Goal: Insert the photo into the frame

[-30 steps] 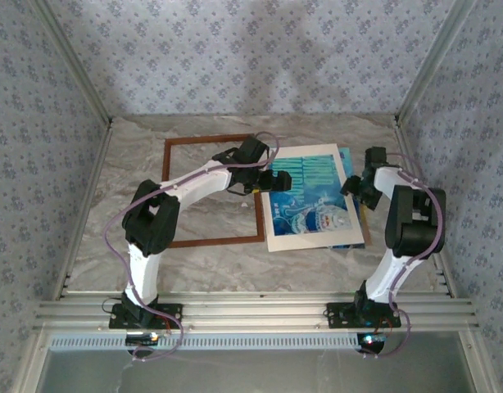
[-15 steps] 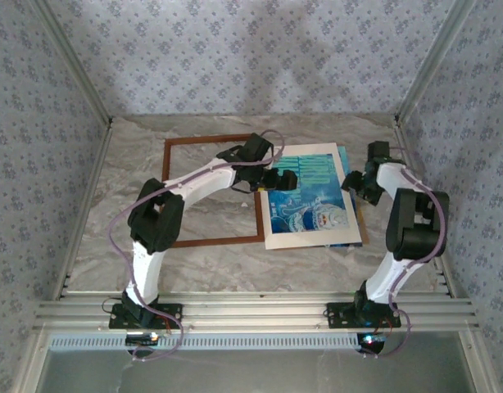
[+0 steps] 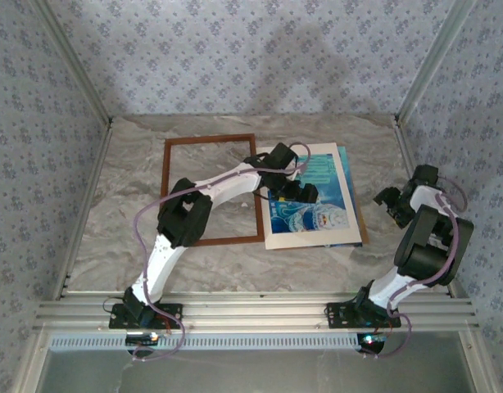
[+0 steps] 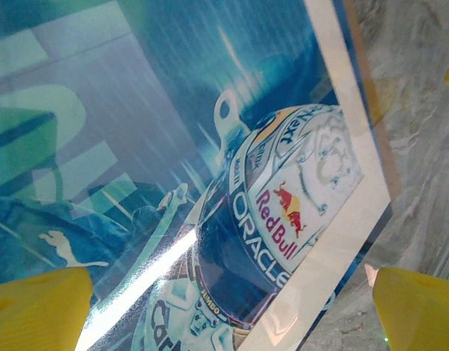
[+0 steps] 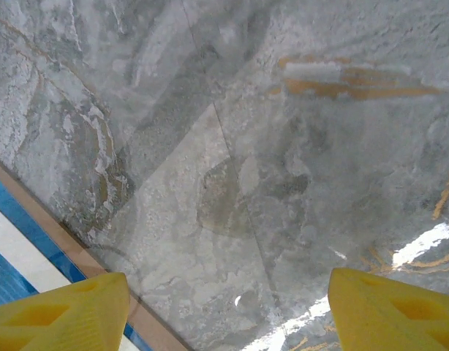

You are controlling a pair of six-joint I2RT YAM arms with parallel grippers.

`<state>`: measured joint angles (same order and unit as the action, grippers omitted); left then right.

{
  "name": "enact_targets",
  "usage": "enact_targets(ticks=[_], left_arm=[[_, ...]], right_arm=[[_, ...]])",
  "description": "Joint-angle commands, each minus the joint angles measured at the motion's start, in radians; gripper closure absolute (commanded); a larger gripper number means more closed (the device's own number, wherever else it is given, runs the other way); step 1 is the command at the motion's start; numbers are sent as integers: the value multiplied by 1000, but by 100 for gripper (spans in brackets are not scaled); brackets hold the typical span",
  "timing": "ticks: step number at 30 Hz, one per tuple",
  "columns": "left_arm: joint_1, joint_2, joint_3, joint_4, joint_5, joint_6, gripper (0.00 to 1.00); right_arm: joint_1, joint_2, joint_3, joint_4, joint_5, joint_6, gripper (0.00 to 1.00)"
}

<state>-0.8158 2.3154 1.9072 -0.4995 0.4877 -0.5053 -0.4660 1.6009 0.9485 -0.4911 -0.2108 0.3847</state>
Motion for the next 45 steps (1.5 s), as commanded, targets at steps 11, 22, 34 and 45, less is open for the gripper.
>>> enact_targets(ticks=[11,22,34,45], left_arm=[[-6,60,18,-72,21,24,1],[-6,84,0,-59,35,1,1],[-6,88,6,-69,38,5,2],[-6,87,6,-80,25,4,2]], right_arm=[[-20,84,-53,92,-93,23,27],[35,82,-69,183,-270,32,27],[37,-3,-58,199,-315,23,27],[14,-31,-45,-41,71,-12,22]])
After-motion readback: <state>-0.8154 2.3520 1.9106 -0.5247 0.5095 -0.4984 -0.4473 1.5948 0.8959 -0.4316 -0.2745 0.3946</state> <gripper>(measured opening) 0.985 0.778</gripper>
